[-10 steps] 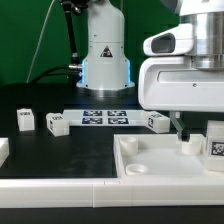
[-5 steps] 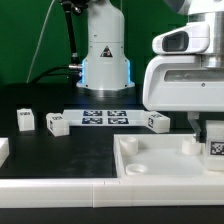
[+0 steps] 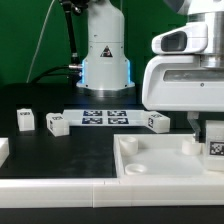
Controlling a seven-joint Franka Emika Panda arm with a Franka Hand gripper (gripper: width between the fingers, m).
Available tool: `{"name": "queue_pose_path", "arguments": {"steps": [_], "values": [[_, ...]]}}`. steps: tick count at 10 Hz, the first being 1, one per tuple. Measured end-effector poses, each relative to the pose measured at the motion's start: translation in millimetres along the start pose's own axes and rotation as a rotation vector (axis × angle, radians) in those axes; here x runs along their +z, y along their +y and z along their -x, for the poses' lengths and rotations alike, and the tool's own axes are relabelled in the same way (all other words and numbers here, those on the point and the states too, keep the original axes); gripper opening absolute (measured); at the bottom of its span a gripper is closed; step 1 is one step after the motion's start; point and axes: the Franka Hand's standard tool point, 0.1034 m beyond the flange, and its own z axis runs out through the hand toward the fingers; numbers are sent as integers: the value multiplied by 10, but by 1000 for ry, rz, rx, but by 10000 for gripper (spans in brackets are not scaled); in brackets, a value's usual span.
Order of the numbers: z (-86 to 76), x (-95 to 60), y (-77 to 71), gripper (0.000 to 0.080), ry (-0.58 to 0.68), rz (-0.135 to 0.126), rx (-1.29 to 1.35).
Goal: Assemble one leg
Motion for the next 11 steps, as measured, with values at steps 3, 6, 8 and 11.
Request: {"name": "queue_pose_path", "arguments": {"steps": [3,6,8,11], "values": [[25,9,5,290,-7,-2,418],[53,24,1,290,-14,-4,827],[56,23,14,291,-22,-1,1115],[75,27,8,291,-37,1,1404]]}}
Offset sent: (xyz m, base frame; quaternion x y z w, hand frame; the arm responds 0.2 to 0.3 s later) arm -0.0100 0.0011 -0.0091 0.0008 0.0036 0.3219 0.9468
